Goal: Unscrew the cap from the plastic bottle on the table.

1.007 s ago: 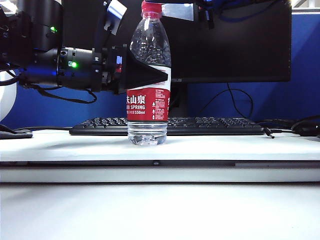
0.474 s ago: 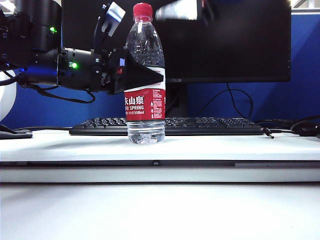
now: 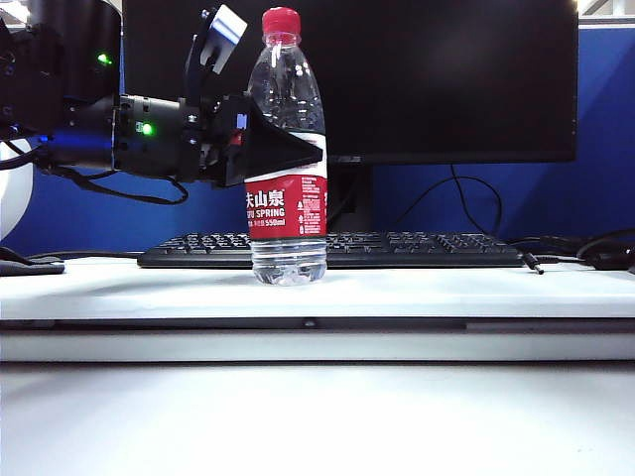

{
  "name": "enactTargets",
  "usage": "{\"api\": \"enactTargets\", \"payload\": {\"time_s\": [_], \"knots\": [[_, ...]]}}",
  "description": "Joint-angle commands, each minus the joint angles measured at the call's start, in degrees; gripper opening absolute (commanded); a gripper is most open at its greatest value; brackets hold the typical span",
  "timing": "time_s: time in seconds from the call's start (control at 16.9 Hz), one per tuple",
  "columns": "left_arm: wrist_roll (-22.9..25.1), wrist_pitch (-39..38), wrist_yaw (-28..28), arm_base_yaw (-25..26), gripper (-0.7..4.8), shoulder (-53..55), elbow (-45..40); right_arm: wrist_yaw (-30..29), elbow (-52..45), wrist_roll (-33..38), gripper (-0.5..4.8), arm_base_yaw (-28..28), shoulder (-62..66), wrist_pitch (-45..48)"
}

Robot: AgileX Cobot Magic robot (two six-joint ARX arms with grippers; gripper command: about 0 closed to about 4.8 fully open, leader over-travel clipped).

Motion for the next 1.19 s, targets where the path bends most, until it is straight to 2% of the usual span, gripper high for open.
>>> {"api": "enactTargets", "payload": {"time_s": [0.06,0.18,0.3,0.36,0.71,0.77,0.95,1.19], "knots": [[-1.7,1.6,0.9,0.0,2.37,-0.2,0.3,2.9,0.3,0.6,3.93,0.7,3.3,3.6],[-1.7,1.6,0.9,0.0,2.37,-0.2,0.3,2.7,0.3,1.3,3.84,0.5,5.2,6.5],[-1.7,1.6,0.9,0.0,2.37,-0.2,0.3,2.8,0.3,1.3,3.25,0.4,5.7,6.9],[-1.7,1.6,0.9,0.0,2.37,-0.2,0.3,2.7,0.3,1.4,3.13,-0.3,5.9,7.1],[-1.2,1.2,0.6,0.0,2.37,-0.2,0.2,0.3,0.3,1.7,3.00,-3.1,5.9,5.3],[-1.2,1.2,0.7,0.0,2.37,-0.2,0.2,0.1,0.3,1.7,2.63,-3.5,5.9,4.9],[-1.2,1.2,0.7,0.0,2.37,-0.2,0.2,-4.0,0.3,1.8,2.63,-4.2,5.9,3.6],[-1.0,1.0,0.9,0.0,2.37,-0.2,0.2,-4.6,0.3,1.9,2.52,-4.5,5.9,3.0]]}}
